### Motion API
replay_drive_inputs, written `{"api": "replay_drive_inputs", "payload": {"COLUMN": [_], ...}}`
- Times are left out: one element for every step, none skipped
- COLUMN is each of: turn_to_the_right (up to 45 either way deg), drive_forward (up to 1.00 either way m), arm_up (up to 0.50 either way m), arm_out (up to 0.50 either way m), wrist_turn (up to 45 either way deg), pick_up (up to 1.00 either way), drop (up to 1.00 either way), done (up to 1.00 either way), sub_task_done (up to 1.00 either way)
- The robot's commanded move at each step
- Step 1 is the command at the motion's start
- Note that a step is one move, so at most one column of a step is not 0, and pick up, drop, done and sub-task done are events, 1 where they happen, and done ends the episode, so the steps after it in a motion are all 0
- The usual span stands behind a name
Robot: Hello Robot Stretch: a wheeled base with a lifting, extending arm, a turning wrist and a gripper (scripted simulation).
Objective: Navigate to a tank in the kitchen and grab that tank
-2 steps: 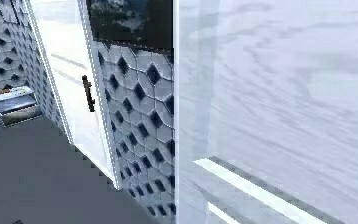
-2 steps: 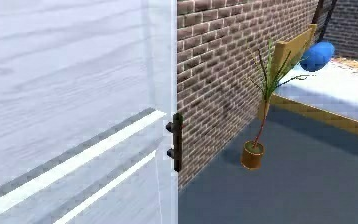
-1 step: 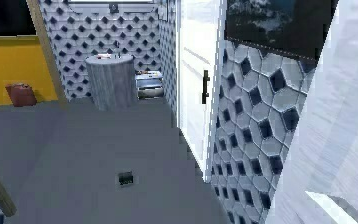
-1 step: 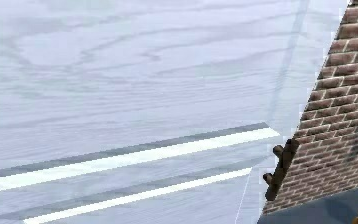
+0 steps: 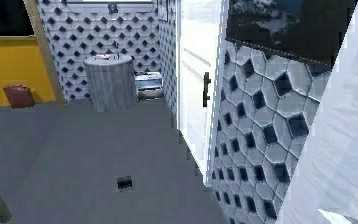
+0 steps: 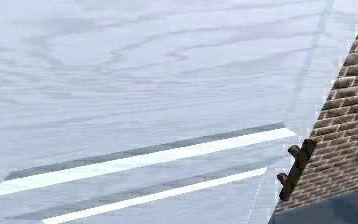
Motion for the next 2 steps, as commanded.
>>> {"api": "replay_drive_inputs", "payload": {"turn_to_the_right": [-12.0, -3.0], "drive_forward": [0.00, 0.00], "arm_up": [0.00, 0.00], "arm_out": [0.00, 0.00], "wrist_turn": [0.0, 0.0], "pick_up": [0.00, 0.00], "drop": [0.00, 0.00], "done": [0.00, 0.00], "sub_task_done": [0.00, 0.00]}}
